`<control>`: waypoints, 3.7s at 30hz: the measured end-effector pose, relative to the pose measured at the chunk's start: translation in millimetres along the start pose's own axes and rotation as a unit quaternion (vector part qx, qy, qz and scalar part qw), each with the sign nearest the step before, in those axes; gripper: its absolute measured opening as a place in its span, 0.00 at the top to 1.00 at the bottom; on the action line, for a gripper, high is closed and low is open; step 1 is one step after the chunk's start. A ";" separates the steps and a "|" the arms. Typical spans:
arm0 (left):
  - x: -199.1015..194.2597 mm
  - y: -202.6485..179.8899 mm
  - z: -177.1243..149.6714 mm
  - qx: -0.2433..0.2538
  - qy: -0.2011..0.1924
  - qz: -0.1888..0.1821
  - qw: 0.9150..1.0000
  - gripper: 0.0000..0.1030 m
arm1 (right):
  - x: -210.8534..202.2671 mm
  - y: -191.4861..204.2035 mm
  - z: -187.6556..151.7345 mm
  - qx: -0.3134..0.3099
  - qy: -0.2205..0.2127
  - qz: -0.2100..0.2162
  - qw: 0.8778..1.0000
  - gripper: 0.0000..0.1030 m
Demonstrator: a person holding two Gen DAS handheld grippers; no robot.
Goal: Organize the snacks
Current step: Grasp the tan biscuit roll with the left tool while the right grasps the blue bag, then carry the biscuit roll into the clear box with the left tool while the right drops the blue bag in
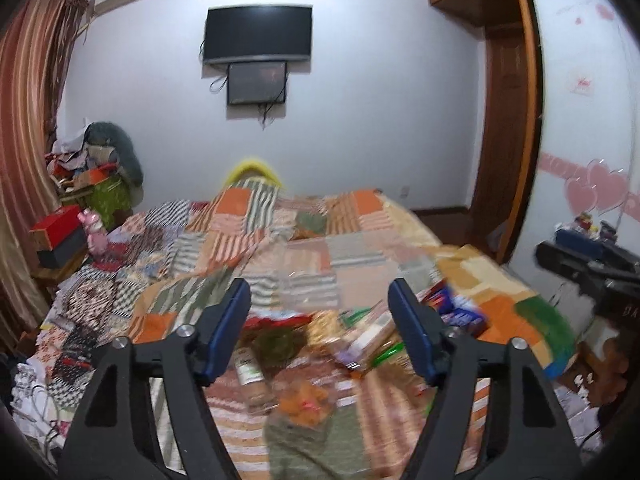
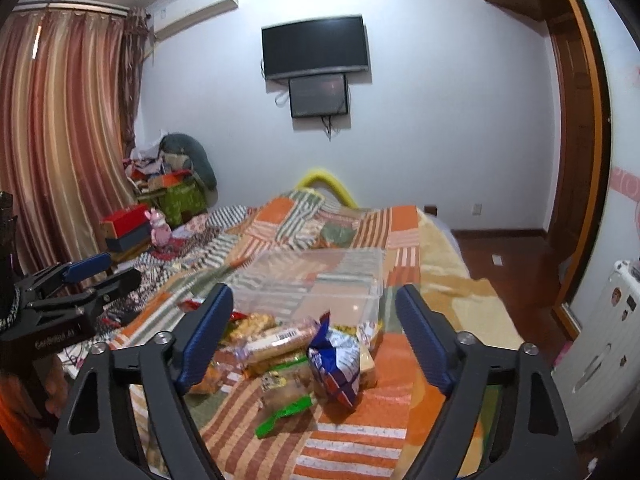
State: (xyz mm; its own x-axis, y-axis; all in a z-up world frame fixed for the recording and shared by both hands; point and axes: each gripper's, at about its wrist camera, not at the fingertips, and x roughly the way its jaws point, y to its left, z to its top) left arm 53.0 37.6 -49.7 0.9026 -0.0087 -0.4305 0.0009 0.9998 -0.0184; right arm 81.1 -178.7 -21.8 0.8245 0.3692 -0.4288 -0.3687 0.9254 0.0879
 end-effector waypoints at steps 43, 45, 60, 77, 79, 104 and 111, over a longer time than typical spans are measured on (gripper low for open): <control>201.7 98.7 -116.1 -0.088 0.261 0.016 0.961 0.64 | 119.6 -30.6 -53.3 0.033 0.195 0.027 0.980 0.55; 200.9 98.3 -115.5 -0.083 0.262 0.021 0.961 0.64 | 118.7 -30.3 -51.4 0.033 0.192 0.027 0.981 0.59; 129.2 103.2 -85.7 -0.097 0.228 0.029 0.968 0.67 | 91.6 -34.0 -29.2 0.030 0.137 0.022 0.990 0.65; 85.3 57.6 -11.5 -0.066 0.141 -0.020 0.988 0.67 | 78.9 -33.0 9.3 0.015 0.069 0.022 0.997 0.65; 90.1 53.0 -4.0 -0.063 0.133 -0.025 0.989 0.67 | 83.7 -31.6 13.1 0.011 0.066 0.020 0.998 0.65; 258.9 21.1 47.4 -0.047 0.154 -0.065 0.985 0.67 | 198.6 -37.3 33.5 -0.002 0.115 -0.003 0.993 0.65; 300.8 15.6 34.9 -0.046 0.194 -0.070 0.977 0.67 | 225.7 -33.4 26.4 -0.013 0.154 0.008 0.988 0.65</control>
State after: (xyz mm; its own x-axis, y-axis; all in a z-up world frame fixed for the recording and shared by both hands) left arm 339.4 51.1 -148.0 0.6648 -0.1685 -0.7278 0.0571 0.9829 -0.1753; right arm 290.8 -124.0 -97.7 0.6507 0.3366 -0.6806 -0.3942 0.9159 0.0761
